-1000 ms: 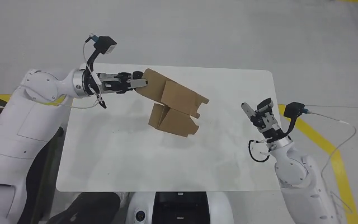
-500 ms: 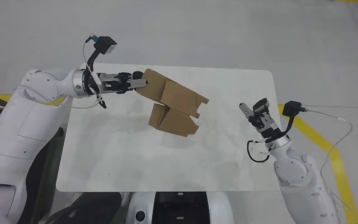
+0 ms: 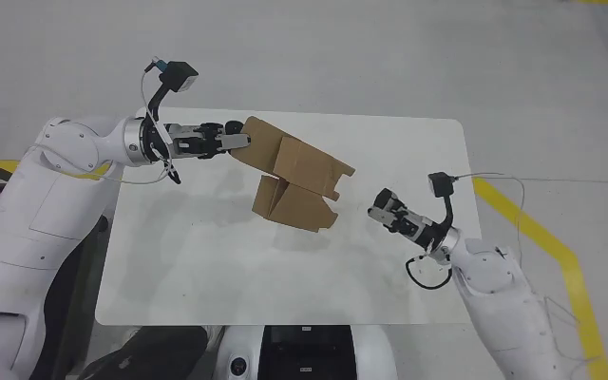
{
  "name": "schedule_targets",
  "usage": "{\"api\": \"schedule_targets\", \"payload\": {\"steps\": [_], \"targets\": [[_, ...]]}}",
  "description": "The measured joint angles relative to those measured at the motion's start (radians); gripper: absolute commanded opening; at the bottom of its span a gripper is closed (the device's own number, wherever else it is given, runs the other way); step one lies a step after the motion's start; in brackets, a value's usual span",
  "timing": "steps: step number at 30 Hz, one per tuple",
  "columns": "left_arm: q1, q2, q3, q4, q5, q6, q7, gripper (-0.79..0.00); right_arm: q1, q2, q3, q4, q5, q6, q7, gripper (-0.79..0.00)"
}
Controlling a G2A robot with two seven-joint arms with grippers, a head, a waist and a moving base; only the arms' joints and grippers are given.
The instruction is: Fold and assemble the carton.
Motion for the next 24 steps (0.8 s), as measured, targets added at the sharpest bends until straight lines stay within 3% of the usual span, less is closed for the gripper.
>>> {"api": "schedule_targets", "payload": {"steps": [4, 14, 24], "targets": [[0.000, 0.000, 0.000, 0.000, 0.000, 0.000, 0.000, -0.785, 0.030, -0.003, -0.051, 0.033, 0.077, -0.037, 0.067, 0.000], [0.000, 0.000, 0.000, 0.000, 0.000, 0.000, 0.000, -0.785, 0.096, -0.022, -0.189, 0.086, 0.096, -0.108, 0.072, 0.000], [0.000, 0.000, 0.000, 0.000, 0.000, 0.000, 0.000, -0.785, 0.085, -0.010, -0.192, 0.072, 0.263, -0.178, 0.137, 0.000]]}}
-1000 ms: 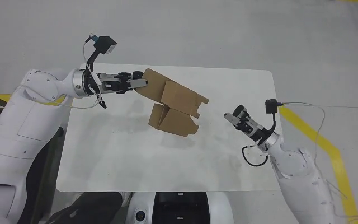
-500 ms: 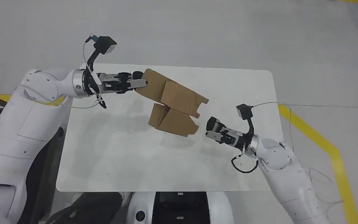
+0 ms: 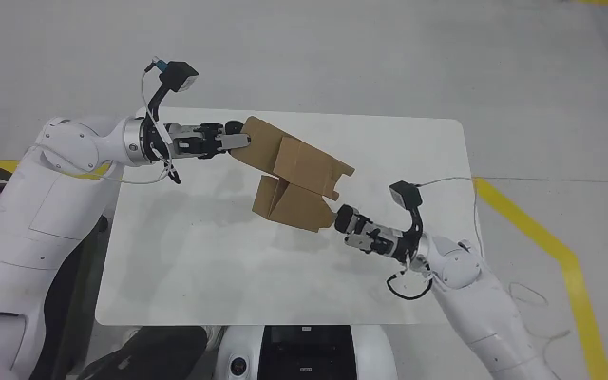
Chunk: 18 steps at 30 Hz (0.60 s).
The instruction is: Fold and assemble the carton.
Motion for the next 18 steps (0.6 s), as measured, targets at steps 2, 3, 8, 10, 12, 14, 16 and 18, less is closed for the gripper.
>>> {"api": "schedule_targets", "payload": {"steps": [2, 3, 8, 10, 12, 14, 16, 18], "targets": [[0.000, 0.000, 0.000, 0.000, 0.000, 0.000, 0.000, -0.785, -0.009, 0.006, 0.006, -0.013, 0.061, -0.010, 0.031, 0.000], [0.000, 0.000, 0.000, 0.000, 0.000, 0.000, 0.000, -0.785, -0.012, 0.008, 0.009, -0.018, 0.089, -0.013, 0.047, 0.000], [0.000, 0.000, 0.000, 0.000, 0.000, 0.000, 0.000, -0.785, -0.014, 0.021, 0.009, -0.038, 0.234, 0.005, 0.136, 0.000], [0.000, 0.000, 0.000, 0.000, 0.000, 0.000, 0.000, -0.785, -0.010, 0.025, 0.011, -0.037, 0.254, 0.017, 0.148, 0.000], [0.000, 0.000, 0.000, 0.000, 0.000, 0.000, 0.000, -0.785, -0.006, 0.028, 0.017, -0.023, 0.236, 0.012, 0.142, 0.000], [0.000, 0.000, 0.000, 0.000, 0.000, 0.000, 0.000, -0.785, 0.001, 0.026, 0.012, -0.003, 0.224, 0.009, 0.127, 0.000], [0.000, 0.000, 0.000, 0.000, 0.000, 0.000, 0.000, -0.785, 0.011, 0.023, 0.002, 0.013, 0.217, 0.011, 0.112, 0.000], [0.000, 0.000, 0.000, 0.000, 0.000, 0.000, 0.000, -0.785, 0.023, 0.019, -0.012, 0.027, 0.213, 0.015, 0.099, 0.000]]}}
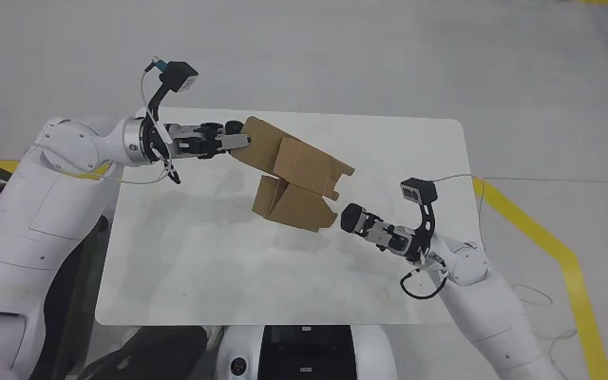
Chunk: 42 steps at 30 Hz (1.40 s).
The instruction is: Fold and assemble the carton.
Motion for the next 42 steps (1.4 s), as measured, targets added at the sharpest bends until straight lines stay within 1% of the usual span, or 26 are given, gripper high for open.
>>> {"api": "schedule_targets", "payload": {"steps": [6, 12, 19, 23, 32, 38, 42], "targets": [[0.000, 0.000, 0.000, 0.000, 0.000, 0.000, 0.000, -0.785, 0.022, -0.006, -0.039, 0.006, 0.044, -0.005, 0.028, 0.000], [0.000, 0.000, 0.000, 0.000, 0.000, 0.000, 0.000, -0.785, 0.034, -0.007, -0.064, -0.007, 0.092, 0.013, 0.059, 0.000], [0.000, 0.000, 0.000, 0.000, 0.000, 0.000, 0.000, -0.785, 0.026, 0.003, -0.062, -0.031, 0.136, 0.025, 0.071, 0.000], [0.000, 0.000, 0.000, 0.000, 0.000, 0.000, 0.000, -0.785, 0.021, 0.011, -0.052, -0.031, 0.124, 0.022, 0.068, 0.000], [0.000, 0.000, 0.000, 0.000, 0.000, 0.000, 0.000, -0.785, 0.061, 0.004, -0.093, 0.059, 0.115, 0.015, 0.060, 0.000], [0.000, 0.000, 0.000, 0.000, 0.000, 0.000, 0.000, -0.785, 0.102, -0.013, -0.133, 0.128, 0.101, 0.012, 0.032, 0.000], [0.000, 0.000, 0.000, 0.000, 0.000, 0.000, 0.000, -0.785, 0.120, -0.022, -0.155, 0.145, 0.118, 0.004, 0.036, 0.000]]}}
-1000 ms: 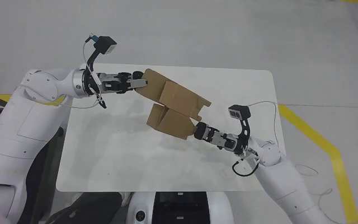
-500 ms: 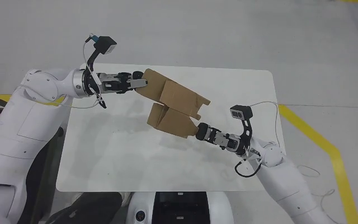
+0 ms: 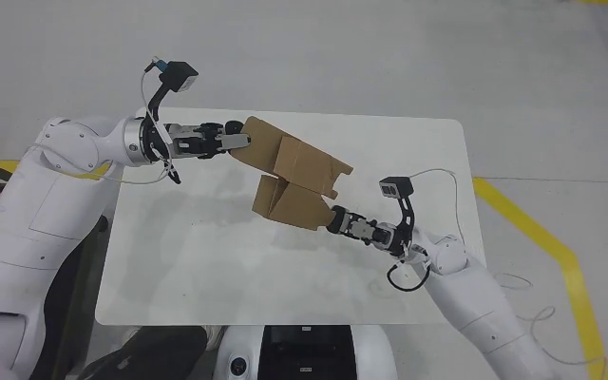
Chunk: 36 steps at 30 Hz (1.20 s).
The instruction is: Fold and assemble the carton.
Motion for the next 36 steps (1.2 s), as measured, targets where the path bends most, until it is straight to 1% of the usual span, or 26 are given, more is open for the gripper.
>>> {"api": "schedule_targets", "payload": {"steps": [7, 17, 26, 30, 36], "targets": [[0.000, 0.000, 0.000, 0.000, 0.000, 0.000, 0.000, -0.785, -0.006, 0.004, 0.004, -0.036, 0.054, 0.011, 0.025, 0.000], [0.000, 0.000, 0.000, 0.000, 0.000, 0.000, 0.000, -0.785, -0.078, 0.041, 0.073, -0.151, 0.058, 0.013, 0.027, 0.000], [0.000, 0.000, 0.000, 0.000, 0.000, 0.000, 0.000, -0.785, -0.119, 0.064, 0.088, -0.240, 0.054, 0.020, 0.034, 0.000], [0.000, 0.000, 0.000, 0.000, 0.000, 0.000, 0.000, -0.785, -0.113, 0.068, 0.076, -0.238, 0.058, 0.025, 0.039, 0.000], [0.000, 0.000, 0.000, 0.000, 0.000, 0.000, 0.000, -0.785, -0.070, 0.059, 0.026, -0.188, 0.072, 0.031, 0.045, 0.000]]}}
